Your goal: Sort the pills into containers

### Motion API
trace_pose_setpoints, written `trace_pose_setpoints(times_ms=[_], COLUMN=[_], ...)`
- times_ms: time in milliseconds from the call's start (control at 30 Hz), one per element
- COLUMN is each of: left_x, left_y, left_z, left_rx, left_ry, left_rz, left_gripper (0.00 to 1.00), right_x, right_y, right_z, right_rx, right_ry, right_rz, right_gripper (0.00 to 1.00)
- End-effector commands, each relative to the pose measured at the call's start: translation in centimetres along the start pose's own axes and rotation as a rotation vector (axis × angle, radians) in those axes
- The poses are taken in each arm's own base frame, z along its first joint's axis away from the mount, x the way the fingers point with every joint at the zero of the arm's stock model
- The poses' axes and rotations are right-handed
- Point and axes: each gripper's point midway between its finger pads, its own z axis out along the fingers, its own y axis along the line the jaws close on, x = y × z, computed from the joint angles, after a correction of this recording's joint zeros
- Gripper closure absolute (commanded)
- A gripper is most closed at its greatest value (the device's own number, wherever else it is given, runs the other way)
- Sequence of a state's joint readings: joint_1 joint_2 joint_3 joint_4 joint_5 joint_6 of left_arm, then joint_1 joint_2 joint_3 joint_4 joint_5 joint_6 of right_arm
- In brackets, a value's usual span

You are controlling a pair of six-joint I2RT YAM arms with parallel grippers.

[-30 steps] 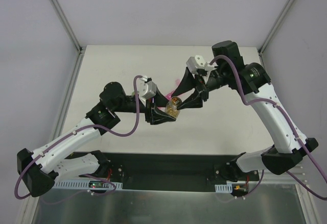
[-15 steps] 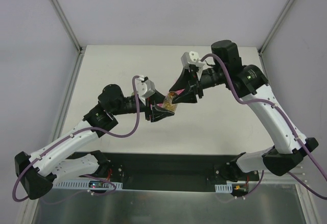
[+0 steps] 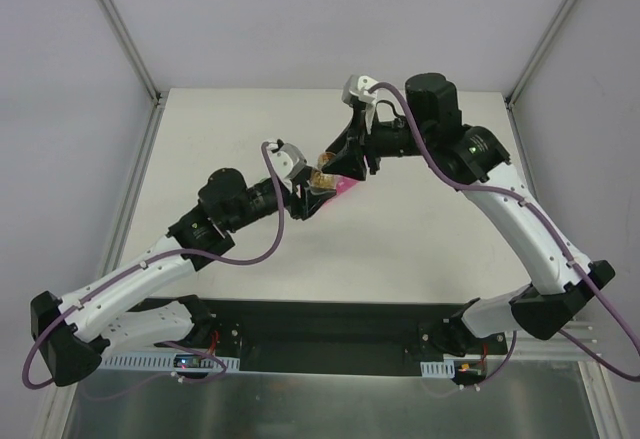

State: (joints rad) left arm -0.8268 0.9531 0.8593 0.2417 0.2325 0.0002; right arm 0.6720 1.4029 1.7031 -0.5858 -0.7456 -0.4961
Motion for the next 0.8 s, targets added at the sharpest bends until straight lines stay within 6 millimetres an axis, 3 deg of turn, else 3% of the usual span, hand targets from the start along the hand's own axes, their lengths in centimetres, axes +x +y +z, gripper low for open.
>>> trace_pose_setpoints(times_ms=[0,100,133,200,367,600,767], left_x=[-5.9,-5.5,-5.2,-4.7,-3.4,-3.0,-3.3], left_y=[1.5,0.9,0.5,-0.7,-3.3,-5.7,-7.2], left_z=[0.2,0.5,0.5,0.5,-0.4,-1.4,-1.8], left_rx=[-0.108,-0.064,-0.043,0.031,0.247,0.432,0.543], left_ry=[-0.197,-0.183,-0.173,-0.148,-0.1,-0.06,-0.051], left_rz=[0.054,0.055,0.057,0.055,-0.031,-0.103,-0.13], left_gripper=[0.9,0.91,0.9,0.91,0.91,0.91,0.91], right_x=[2.4,2.0,1.7,0.5,-1.3,0.4,0.9], right_y=[-3.6,-3.2,-2.5,-0.9,1.9,6.3,8.0], right_z=[1.0,1.0,1.0,0.2,-2.3,-5.0,-5.0], right_rx=[0.175,0.149,0.103,0.02,-0.157,-0.37,-0.476], right_ry=[0.064,0.05,0.034,-0.01,-0.085,-0.099,-0.149], right_rz=[0.122,0.116,0.097,0.057,-0.109,-0.319,-0.328], right_gripper=[0.69,0.52,0.38,0.24,0.11,0.06,0.06])
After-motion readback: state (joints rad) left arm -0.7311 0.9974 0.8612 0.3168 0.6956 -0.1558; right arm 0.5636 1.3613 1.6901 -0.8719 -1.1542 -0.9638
